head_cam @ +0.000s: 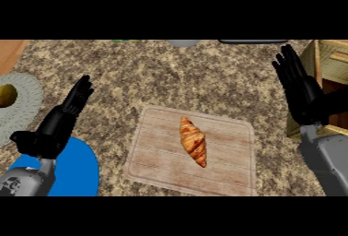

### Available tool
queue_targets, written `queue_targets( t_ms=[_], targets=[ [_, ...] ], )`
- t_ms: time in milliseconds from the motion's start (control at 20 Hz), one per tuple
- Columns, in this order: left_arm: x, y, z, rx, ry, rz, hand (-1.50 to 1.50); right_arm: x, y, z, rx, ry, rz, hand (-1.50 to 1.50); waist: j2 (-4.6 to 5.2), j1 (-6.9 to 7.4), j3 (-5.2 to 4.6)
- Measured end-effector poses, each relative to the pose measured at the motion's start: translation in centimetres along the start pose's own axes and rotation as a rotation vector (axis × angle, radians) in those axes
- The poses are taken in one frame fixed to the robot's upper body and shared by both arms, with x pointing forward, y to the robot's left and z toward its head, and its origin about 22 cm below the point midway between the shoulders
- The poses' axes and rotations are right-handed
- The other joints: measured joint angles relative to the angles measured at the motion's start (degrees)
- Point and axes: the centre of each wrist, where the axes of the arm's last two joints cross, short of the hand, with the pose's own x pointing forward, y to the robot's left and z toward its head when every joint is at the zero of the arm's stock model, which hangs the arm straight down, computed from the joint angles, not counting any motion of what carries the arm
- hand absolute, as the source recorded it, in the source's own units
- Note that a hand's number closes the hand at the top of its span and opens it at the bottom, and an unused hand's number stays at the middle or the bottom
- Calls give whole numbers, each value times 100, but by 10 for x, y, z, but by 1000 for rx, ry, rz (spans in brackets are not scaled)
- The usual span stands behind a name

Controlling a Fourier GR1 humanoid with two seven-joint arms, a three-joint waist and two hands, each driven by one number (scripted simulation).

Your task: Pick the croissant from the cutting board and place it in the basket

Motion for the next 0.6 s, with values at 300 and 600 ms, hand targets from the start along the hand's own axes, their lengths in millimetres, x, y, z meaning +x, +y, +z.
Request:
queue_targets(
  t_ms=[300, 600],
  targets=[
    [-6, 23, -2, 159, 74, -18, 0, 26, 5, -10, 61, -89, 375, 150, -95, 131, -46],
    [-13, 22, -4, 236, 152, 18, 0, 13, 99, 6, 200, -334, 536, -150, -108, 241, -47]
  ],
)
